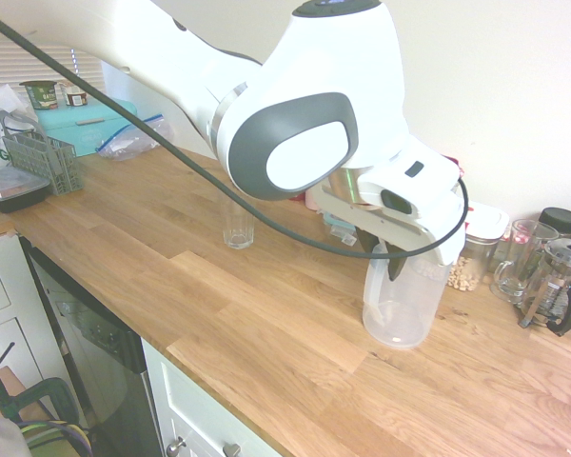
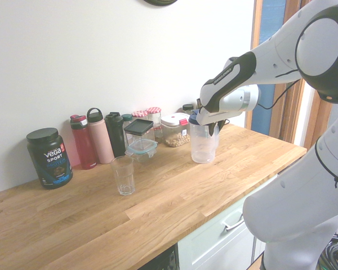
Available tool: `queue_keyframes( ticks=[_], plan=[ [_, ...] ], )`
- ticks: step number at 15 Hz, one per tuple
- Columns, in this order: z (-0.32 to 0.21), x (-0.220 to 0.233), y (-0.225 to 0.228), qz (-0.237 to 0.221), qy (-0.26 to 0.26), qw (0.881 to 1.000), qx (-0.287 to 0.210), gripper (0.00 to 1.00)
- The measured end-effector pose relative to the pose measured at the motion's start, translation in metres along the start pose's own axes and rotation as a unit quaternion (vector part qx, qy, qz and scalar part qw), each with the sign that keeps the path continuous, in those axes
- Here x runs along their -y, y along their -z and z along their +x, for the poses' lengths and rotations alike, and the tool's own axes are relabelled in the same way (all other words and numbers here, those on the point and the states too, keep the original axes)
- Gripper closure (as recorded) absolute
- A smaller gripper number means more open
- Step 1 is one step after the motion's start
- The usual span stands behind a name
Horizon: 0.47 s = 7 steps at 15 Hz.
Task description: Pour me some water
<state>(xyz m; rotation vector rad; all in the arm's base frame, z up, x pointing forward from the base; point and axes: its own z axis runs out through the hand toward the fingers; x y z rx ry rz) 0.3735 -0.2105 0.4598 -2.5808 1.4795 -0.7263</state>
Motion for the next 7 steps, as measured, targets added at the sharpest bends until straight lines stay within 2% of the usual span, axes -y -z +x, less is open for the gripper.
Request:
queue_keyframes(
  ticks=[4, 7],
  plan=[
    [0.005, -0.011, 0.011, -0.021, 0.007, 1.0, 0.001, 0.0],
    [0.0, -0.015, 0.044, -0.044, 0.02, 0.998, 0.039, 0.0]
  ],
)
